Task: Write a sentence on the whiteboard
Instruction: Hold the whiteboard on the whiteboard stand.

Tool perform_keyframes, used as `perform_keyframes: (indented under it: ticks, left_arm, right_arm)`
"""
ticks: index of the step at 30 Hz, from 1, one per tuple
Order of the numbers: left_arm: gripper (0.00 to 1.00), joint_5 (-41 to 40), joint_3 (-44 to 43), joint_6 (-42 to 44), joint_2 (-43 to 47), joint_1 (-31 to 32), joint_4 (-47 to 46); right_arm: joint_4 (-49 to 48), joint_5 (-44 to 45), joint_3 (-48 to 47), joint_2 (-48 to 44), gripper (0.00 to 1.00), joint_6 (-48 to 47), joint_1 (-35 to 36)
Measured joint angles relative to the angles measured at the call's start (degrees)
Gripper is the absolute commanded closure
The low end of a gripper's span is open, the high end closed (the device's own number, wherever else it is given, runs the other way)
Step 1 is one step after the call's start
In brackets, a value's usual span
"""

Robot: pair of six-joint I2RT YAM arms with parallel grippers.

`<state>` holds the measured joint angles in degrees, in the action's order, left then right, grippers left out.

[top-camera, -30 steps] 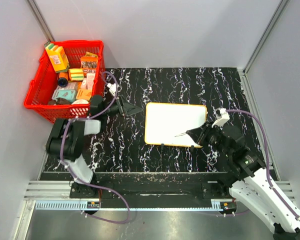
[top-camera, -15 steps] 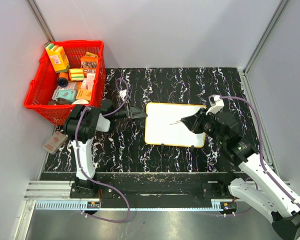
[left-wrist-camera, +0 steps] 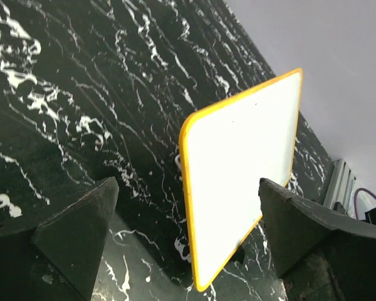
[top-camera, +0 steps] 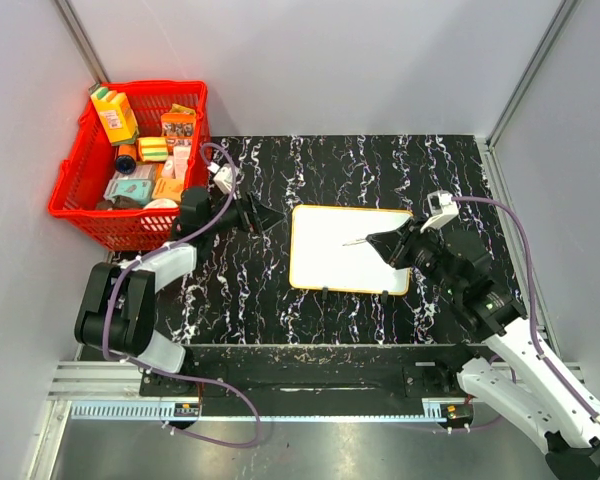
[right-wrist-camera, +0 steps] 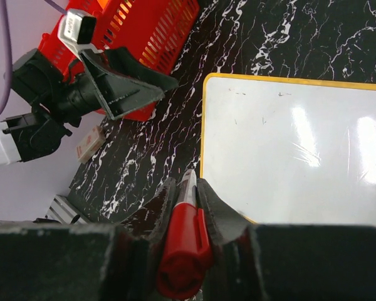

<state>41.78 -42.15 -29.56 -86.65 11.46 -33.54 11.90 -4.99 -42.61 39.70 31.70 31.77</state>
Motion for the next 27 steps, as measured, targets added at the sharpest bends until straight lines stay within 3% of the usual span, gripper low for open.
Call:
perform_keyframes:
  ticks: [7, 14, 19, 23, 27]
  left_arm:
    - [0.01, 1.2, 1.7, 2.3, -0.4, 0.3, 3.3]
    - [0.09, 3.5, -1.1, 4.6, -6.5, 3.7, 6.4]
    - [0.18, 5.3, -3.3, 5.2, -10.9, 6.9, 6.7]
    - [0.30, 7.4, -3.6, 4.6, -13.4, 7.7, 4.9]
    - [0.33, 8.3, -3.6, 4.3, -13.8, 8.0, 3.8]
  right_arm:
    - [0.2, 0.0, 0.0, -0.7, 1.00, 0.0, 0.0]
    - [0.4, 0.0, 0.0, -0.8, 1.00, 0.0, 0.0]
    - [0.4, 0.0, 0.0, -0.8, 1.00, 0.0, 0.0]
    - [0.4, 0.0, 0.2, -1.0, 1.00, 0.0, 0.0]
    - [0.4, 0.0, 0.4, -1.4, 1.00, 0.0, 0.0]
